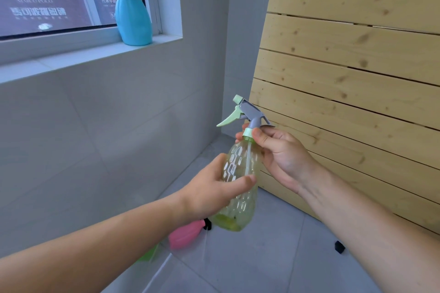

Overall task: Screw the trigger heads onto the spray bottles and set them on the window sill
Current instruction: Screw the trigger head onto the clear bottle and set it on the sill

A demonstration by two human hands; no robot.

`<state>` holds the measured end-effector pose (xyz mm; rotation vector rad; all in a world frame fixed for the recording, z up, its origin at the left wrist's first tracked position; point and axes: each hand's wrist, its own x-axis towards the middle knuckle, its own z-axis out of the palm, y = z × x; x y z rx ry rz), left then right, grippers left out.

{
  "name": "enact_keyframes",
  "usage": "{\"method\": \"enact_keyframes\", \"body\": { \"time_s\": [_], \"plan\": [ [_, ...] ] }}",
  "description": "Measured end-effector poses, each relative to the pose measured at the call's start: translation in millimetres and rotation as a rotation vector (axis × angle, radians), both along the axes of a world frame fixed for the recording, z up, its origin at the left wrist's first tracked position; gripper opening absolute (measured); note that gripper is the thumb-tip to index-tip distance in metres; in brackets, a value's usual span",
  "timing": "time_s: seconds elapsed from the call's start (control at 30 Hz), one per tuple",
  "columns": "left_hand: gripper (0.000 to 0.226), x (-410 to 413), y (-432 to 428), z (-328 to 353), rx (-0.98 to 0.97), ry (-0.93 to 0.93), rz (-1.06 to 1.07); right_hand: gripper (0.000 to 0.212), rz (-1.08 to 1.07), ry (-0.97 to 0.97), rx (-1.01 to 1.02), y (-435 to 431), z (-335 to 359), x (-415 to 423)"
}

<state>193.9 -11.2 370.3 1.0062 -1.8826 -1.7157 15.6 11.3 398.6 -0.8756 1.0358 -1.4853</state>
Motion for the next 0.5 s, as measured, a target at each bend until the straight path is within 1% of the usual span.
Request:
{"method": "enact_keyframes", "body": {
  "time_s": [0.13, 0.23, 0.33, 0.37, 0.4, 0.43, 0.47, 0.5],
  "plan": [
    [0.051, 0, 1, 1, -0.092, -0.103, 0.062, 0.017, -0.017, 0.008, 0.010, -3, -5, 5],
    [0.048, 2, -2, 2, -0.146, -0.164, 0.068, 0.018, -0.017, 0.004, 0.028, -4, -6, 6],
    [0.058, 9, -8, 5, -0.115, -0.174, -0.002, 0.023, 0.016, -0.005, 0.038, -3, -6, 4],
    [0.056, 11, -9, 6, -0.073, -0.151, -0.034, 0.027, 0.023, -0.001, 0.040, -2, -6, 3],
    [0.045, 14, -10, 7, -0.036, -0.117, -0.060, 0.030, 0.025, 0.020, 0.039, -3, -6, 2],
    [0.030, 16, -11, 8, 0.007, -0.080, -0.069, 0.033, 0.028, 0.054, 0.038, -3, -6, 2],
    [0.019, 18, -12, 9, 0.053, -0.047, -0.053, 0.035, 0.031, 0.102, 0.037, -4, -6, 2],
    [0.018, 21, -14, 10, 0.073, -0.014, -0.035, 0.038, 0.032, 0.144, 0.047, -4, -7, 3]
  ]
}}
